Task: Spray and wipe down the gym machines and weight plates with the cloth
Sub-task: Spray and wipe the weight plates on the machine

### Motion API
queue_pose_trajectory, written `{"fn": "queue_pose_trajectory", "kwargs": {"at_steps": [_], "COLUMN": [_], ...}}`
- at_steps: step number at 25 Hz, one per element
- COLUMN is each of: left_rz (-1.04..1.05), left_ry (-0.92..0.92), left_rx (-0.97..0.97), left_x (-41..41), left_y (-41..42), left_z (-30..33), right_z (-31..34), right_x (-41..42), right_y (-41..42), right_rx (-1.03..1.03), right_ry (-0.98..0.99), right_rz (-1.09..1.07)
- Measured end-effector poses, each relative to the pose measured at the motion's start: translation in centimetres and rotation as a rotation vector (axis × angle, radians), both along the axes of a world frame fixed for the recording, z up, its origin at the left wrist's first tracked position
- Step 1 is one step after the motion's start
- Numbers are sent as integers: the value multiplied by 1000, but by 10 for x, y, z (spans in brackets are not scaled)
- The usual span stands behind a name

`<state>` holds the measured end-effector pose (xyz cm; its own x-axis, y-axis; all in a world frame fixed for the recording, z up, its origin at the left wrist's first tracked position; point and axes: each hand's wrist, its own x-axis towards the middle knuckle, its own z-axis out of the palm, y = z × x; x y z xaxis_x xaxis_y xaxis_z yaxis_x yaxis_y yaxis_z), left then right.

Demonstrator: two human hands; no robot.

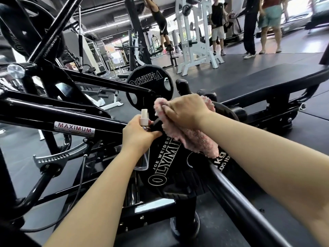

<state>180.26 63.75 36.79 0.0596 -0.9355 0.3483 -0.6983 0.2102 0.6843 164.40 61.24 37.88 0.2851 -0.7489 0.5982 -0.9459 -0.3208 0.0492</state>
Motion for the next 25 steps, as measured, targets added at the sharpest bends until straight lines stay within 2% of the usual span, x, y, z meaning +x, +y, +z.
{"fn": "queue_pose_trajectory", "kwargs": {"at_steps": [2, 5, 8, 11, 13, 15, 17, 20, 23, 25], "left_rz": [-7, -6, 8, -10, -10, -2, 1, 5, 5, -2], "left_ry": [8, 7, 15, 24, 18, 22, 24, 21, 3, 5], "left_rx": [-7, 0, 28, 52, 59, 63, 68, 65, 69, 74], "left_x": [1, 2, 5, 5, 4, 4, 5, 4, 4, 4], "left_y": [1, 0, -3, -6, -7, -9, -8, -7, -8, -10], "left_z": [0, 1, 0, 1, 2, 3, 4, 3, 4, 5], "right_z": [-2, -14, -40, -62, -66, -70, -82, -82, -62, -58], "right_x": [-18, -57, -97, -133, -140, -110, -60, -8, 6, 10], "right_y": [-3, -9, -13, -7, 8, 24, 30, 28, 25, 23], "right_rx": [-7, 89, 206, 266, 107, -115, -185, -126, -62, 35], "right_ry": [-80, -187, -540, -704, -879, -1162, -1336, -1536, -1737, -1644], "right_rz": [-54, -193, -170, -299, -374, -239, -92, -57, 20, 21]}}
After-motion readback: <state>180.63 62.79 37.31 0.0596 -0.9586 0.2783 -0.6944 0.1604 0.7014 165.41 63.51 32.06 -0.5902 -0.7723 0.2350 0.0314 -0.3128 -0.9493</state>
